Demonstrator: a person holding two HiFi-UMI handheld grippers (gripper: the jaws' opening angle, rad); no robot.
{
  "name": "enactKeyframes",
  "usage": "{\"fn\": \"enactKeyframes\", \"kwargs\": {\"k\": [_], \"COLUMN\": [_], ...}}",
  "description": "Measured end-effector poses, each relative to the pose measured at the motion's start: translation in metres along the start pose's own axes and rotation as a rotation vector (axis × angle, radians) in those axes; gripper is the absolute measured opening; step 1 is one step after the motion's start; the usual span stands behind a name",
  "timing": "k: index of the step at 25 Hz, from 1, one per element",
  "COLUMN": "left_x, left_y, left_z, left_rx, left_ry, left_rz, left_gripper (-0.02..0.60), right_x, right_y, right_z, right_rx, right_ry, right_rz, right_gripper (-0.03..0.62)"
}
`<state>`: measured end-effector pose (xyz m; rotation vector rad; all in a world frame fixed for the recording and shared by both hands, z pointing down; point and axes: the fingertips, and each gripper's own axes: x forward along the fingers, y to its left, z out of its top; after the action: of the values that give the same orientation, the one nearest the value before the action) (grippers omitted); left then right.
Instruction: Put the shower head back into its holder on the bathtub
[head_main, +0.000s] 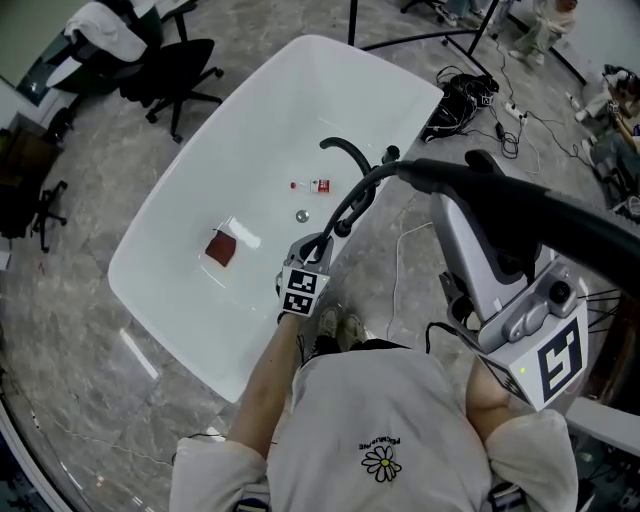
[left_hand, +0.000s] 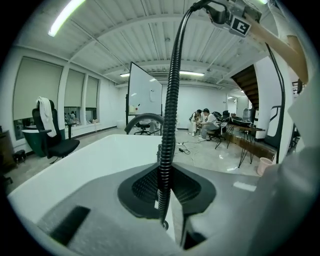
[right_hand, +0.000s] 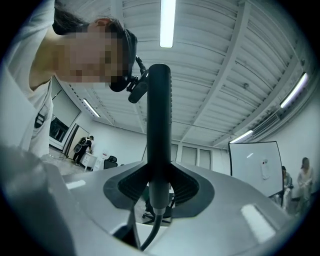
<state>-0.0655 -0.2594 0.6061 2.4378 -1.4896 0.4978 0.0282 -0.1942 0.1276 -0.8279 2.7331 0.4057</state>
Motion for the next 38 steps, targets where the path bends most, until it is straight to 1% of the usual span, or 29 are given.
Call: {"fn": "enactKeyframes", "kwargs": {"k": [6, 9, 12, 13, 15, 17, 20, 22, 25, 26, 27, 28, 30, 32, 35, 38], "left_x": [0.005, 0.007, 0.01, 0.009, 0.002, -0.006, -0.02, -0.029, -0.036, -0.038, -0.038, -0.036, -0.03, -0.023, -0.022, -0.026], "left_y": [0.01, 0.009, 0.007, 0.009, 0.012, 0.012, 0.011, 0.014, 0.021, 0.021, 0.02, 0.018, 0.016, 0.015, 0.014, 0.019], "left_z": [-0.04, -0.057, -0.064, -0.066, -0.069, -0.069, -0.069, -0.069, -0.08, -0.084, -0.088, -0.091, -0.097, -0.102, -0.097, -0.084], "left_rx": [-0.05, -0.074, -0.09, -0.095, -0.11, -0.122, -0.114, -0.117, -0.118, -0.115, -0.113, -0.113, -0.12, -0.135, -0.146, -0.151], "left_ry": [0.081, 0.108, 0.129, 0.133, 0.128, 0.109, 0.091, 0.089, 0.121, 0.138, 0.15, 0.157, 0.171, 0.184, 0.172, 0.128], "left_rz": [-0.014, -0.014, -0.001, 0.004, 0.006, -0.002, 0.004, 0.023, 0.05, 0.054, 0.055, 0.053, 0.046, 0.038, 0.042, 0.065], "left_gripper": [0.046, 0.046, 0.046, 0.046, 0.088, 0.115, 0.129, 0.13, 0.129, 0.101, 0.032, 0.0, 0.002, 0.068, 0.069, 0.072], "right_x": [0.022, 0.024, 0.023, 0.023, 0.026, 0.029, 0.026, 0.024, 0.027, 0.027, 0.026, 0.026, 0.025, 0.025, 0.025, 0.024], "right_y": [0.026, 0.027, 0.028, 0.029, 0.031, 0.034, 0.035, 0.034, 0.032, 0.034, 0.036, 0.038, 0.042, 0.043, 0.044, 0.045], "right_z": [-0.032, -0.041, -0.047, -0.048, -0.053, -0.062, -0.074, -0.074, -0.065, -0.062, -0.059, -0.057, -0.057, -0.062, -0.077, -0.101], "right_rx": [0.03, 0.054, 0.046, 0.038, 0.029, 0.033, 0.06, 0.078, 0.087, 0.088, 0.087, 0.083, 0.071, 0.065, 0.048, 0.051], "right_ry": [0.099, 0.13, 0.157, 0.164, 0.177, 0.193, 0.212, 0.209, 0.184, 0.173, 0.164, 0.16, 0.165, 0.18, 0.222, 0.28], "right_rz": [0.036, 0.045, 0.055, 0.055, 0.059, 0.068, 0.07, 0.067, 0.071, 0.077, 0.085, 0.093, 0.104, 0.108, 0.104, 0.111], "right_gripper": [0.14, 0.14, 0.14, 0.14, 0.14, 0.14, 0.14, 0.14, 0.14, 0.14, 0.14, 0.14, 0.141, 0.14, 0.14, 0.14]}}
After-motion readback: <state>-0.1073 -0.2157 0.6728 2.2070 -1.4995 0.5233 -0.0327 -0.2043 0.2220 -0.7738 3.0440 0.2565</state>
